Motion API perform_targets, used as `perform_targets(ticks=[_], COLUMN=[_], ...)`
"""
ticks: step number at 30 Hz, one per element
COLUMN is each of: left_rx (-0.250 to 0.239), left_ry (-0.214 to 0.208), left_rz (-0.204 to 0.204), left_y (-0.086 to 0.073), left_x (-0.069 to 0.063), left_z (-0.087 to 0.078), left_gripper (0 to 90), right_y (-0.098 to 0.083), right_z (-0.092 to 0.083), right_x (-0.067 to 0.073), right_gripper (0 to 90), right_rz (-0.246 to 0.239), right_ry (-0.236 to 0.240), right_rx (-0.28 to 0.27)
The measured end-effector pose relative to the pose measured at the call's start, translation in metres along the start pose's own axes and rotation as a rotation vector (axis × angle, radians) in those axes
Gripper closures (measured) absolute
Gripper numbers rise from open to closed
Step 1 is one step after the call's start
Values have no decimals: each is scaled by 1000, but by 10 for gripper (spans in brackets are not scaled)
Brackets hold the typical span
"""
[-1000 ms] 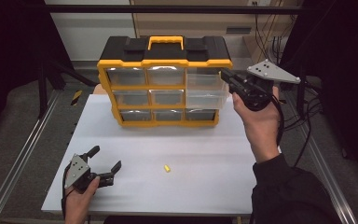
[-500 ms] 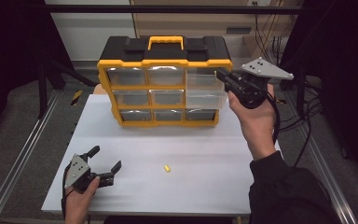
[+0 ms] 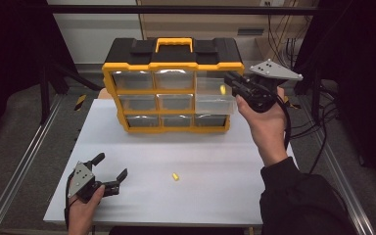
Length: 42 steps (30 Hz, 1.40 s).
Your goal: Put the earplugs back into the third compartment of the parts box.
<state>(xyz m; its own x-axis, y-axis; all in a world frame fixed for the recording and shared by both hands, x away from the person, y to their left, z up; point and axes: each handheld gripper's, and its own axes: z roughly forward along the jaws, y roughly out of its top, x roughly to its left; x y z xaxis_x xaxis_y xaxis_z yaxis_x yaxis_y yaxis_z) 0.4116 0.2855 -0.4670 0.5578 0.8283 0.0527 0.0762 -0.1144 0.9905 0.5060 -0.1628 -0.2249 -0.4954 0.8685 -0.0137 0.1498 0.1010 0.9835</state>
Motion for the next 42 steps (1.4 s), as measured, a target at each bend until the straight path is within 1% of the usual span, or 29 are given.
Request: perform_targets(ticks=[4,12,15,18,20,23,29,33,36,38,42], left_rx=[0,2,2,3,3,3,3,3,4,3,4], left_ry=[0,0,0,-1,-1,0,0,0,0,1,1], left_rz=[0,0,0,0,0,0,0,1,1,1,1], left_y=[0,0,0,-1,-1,-1,-1,-1,-1,-1,-1], left_x=[0,0,0,-1,-1,-1,-1,-1,-1,-1,-1], left_z=[0,0,0,0,0,0,0,0,0,0,0], left_gripper=[11,11,11,11,11,11,11,11,11,11,11], right_y=[0,1,1,0,-1,-2,-1,-3,-4,-5,-9], right_z=[-1,-4,-5,-6,-6,-6,-7,-7,-7,-7,-7], right_x=[0,0,0,-1,-1,-1,-2,-3,-2,-2,-2], right_gripper=[715,548,429,311,244,173,115,109,91,72,48], right_rz=[7,13,16,18,18,20,37,28,29,20,24], right_ry=[-8,-31,-42,-38,-47,-52,-60,-64,-63,-65,-71], right_rx=[-11,-28,-33,-37,-31,-25,-23,-24,-29,-34,-37])
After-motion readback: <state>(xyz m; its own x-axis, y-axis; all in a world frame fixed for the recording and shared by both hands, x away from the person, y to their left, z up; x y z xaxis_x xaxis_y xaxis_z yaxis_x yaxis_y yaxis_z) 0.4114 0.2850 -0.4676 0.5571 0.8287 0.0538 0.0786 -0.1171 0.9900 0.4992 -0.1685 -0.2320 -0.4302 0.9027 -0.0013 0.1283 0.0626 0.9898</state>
